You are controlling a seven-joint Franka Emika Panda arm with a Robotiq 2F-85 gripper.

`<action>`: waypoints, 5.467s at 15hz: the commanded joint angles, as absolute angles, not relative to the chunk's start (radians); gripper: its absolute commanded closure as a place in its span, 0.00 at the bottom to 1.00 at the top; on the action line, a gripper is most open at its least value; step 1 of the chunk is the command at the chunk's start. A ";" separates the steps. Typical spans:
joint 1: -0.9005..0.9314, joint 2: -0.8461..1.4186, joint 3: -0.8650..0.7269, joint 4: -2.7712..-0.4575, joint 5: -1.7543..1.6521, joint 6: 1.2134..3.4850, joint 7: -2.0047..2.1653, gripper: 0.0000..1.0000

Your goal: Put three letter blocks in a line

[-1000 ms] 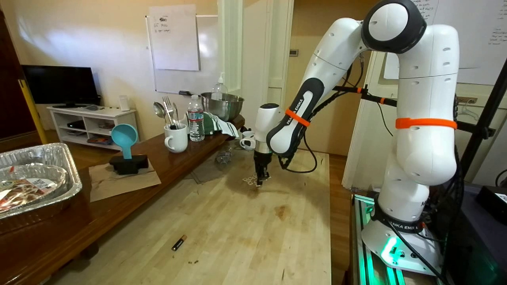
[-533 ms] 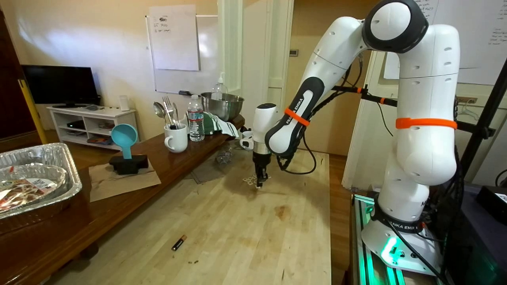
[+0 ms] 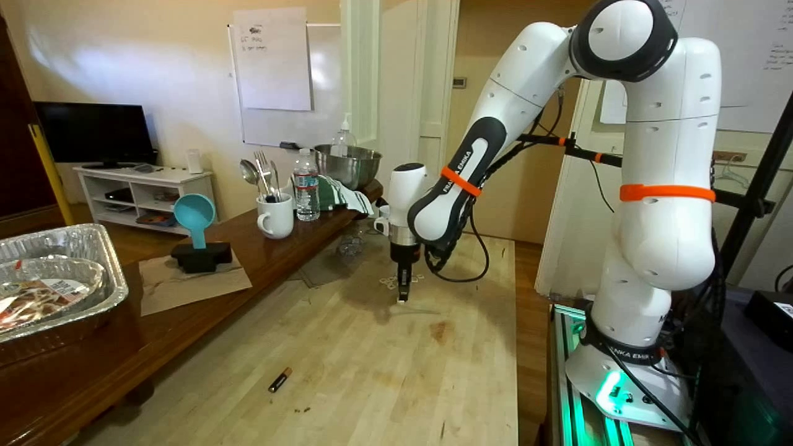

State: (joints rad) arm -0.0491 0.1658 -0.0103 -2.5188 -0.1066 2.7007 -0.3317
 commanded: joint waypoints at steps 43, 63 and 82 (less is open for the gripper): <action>-0.036 0.097 -0.058 -2.456 -0.100 2.594 -0.008 1.00; -0.092 0.265 -0.052 -2.468 -0.183 2.935 -0.284 1.00; -0.044 0.238 0.010 -2.519 -0.156 2.901 -0.219 1.00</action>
